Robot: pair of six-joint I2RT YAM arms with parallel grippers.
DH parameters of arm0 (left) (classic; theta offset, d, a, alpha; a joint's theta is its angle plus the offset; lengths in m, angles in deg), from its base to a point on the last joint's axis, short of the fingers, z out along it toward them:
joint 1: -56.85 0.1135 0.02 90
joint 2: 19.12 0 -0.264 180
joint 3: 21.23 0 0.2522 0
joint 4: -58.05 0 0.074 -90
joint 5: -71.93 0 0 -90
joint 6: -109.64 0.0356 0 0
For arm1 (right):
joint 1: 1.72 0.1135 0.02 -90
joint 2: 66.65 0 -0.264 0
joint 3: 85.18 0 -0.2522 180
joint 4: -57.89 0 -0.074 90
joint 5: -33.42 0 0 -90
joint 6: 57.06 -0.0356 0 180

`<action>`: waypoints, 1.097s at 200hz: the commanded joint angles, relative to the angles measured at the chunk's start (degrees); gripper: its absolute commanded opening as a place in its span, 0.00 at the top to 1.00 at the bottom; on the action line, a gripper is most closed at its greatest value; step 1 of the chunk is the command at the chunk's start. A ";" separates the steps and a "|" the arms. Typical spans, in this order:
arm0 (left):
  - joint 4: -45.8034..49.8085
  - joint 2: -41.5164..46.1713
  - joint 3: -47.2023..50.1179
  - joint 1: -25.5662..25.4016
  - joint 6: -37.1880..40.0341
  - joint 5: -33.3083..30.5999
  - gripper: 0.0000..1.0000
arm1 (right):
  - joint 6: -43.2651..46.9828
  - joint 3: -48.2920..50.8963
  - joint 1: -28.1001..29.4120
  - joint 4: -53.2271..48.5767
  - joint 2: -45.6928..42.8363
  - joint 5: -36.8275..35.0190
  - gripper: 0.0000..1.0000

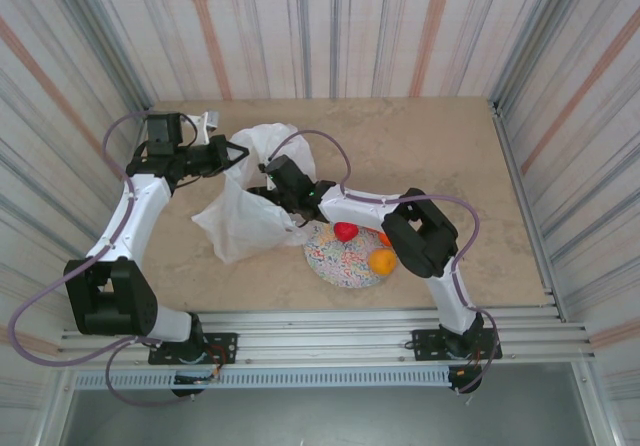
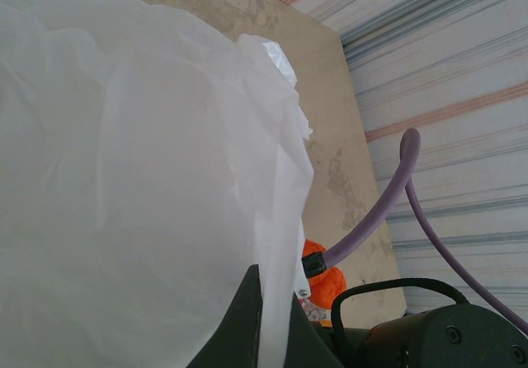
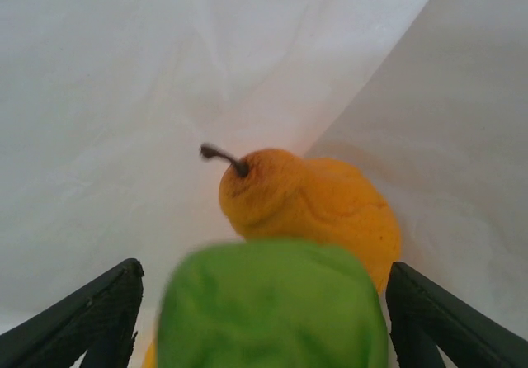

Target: Place the fruits into the plastic bag

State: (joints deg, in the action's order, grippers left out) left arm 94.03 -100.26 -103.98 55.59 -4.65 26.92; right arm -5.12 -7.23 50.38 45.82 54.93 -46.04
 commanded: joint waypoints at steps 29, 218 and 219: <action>0.01 1.08 -1.23 -0.28 0.23 1.14 1.00 | 0.71 3.12 -0.83 -0.51 -6.71 0.62 0.13; 0.15 0.45 -1.06 -0.24 0.48 0.99 1.00 | 1.23 22.91 -6.91 -4.69 -30.57 -17.84 0.13; 0.13 0.45 -1.06 -0.24 0.48 0.98 1.00 | 1.36 23.08 -6.91 -4.55 -30.81 -17.84 0.12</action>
State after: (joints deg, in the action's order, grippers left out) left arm 94.03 -100.26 -103.98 55.59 -4.65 26.92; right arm -4.36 13.14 44.58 43.57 27.82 -60.33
